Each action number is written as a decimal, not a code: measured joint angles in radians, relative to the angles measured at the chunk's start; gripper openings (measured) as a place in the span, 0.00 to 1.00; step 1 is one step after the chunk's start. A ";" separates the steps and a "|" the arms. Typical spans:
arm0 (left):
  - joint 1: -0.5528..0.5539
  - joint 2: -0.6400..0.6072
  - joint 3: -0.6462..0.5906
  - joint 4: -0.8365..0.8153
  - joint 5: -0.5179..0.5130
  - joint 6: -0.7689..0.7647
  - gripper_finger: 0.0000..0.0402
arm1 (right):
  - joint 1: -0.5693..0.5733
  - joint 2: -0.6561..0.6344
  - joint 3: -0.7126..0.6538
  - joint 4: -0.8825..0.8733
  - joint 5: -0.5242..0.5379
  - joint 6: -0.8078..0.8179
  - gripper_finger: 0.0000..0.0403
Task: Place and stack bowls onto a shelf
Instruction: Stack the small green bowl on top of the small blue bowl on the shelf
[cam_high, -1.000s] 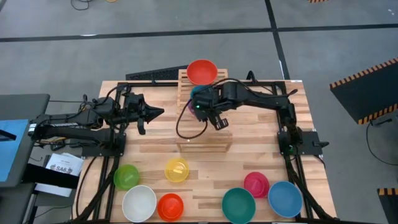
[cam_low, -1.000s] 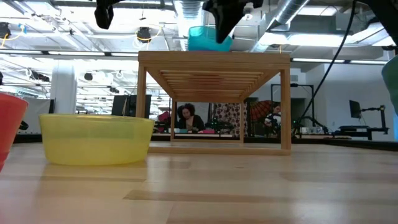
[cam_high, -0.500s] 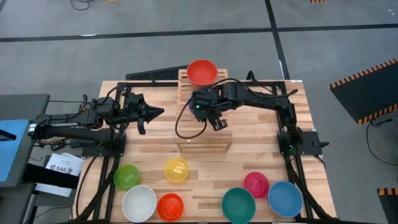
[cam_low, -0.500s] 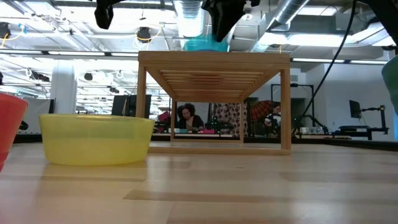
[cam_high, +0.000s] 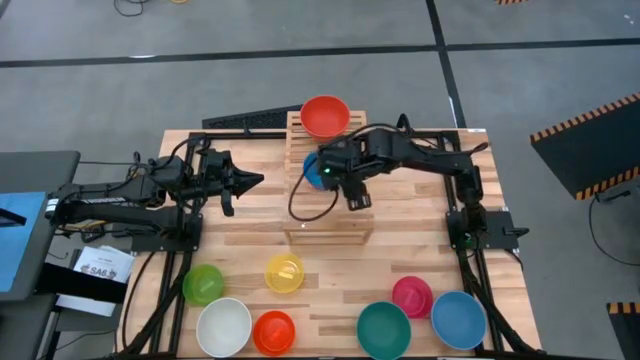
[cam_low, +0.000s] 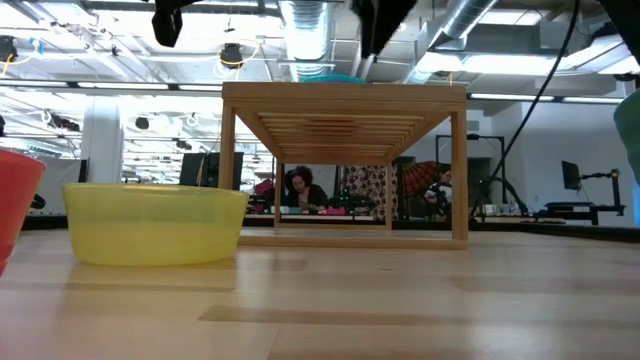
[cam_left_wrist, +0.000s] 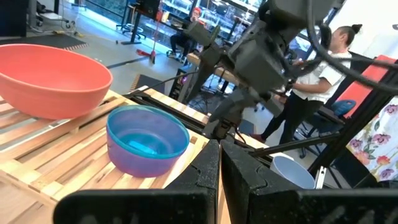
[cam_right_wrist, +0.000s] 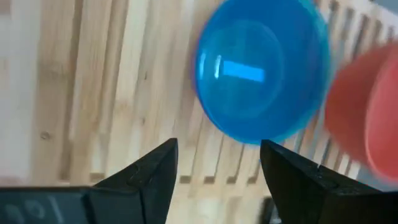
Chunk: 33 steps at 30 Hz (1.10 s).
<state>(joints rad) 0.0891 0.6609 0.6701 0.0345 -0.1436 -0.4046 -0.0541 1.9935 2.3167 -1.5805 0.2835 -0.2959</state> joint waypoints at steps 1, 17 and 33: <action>0.000 0.000 0.000 -0.001 0.000 0.000 0.00 | 0.000 -0.017 -0.004 0.012 -0.019 0.051 0.63; 0.000 0.000 0.000 -0.026 -0.002 0.008 0.00 | 0.147 -0.654 -0.791 0.303 -0.049 0.638 0.63; 0.000 0.000 0.003 -0.057 0.032 0.116 0.00 | 0.302 -0.894 -1.385 1.023 0.022 1.003 0.63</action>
<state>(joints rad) 0.0891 0.6605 0.6732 -0.0230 -0.1111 -0.2888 0.2483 1.0994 0.9321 -0.5577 0.3057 0.7074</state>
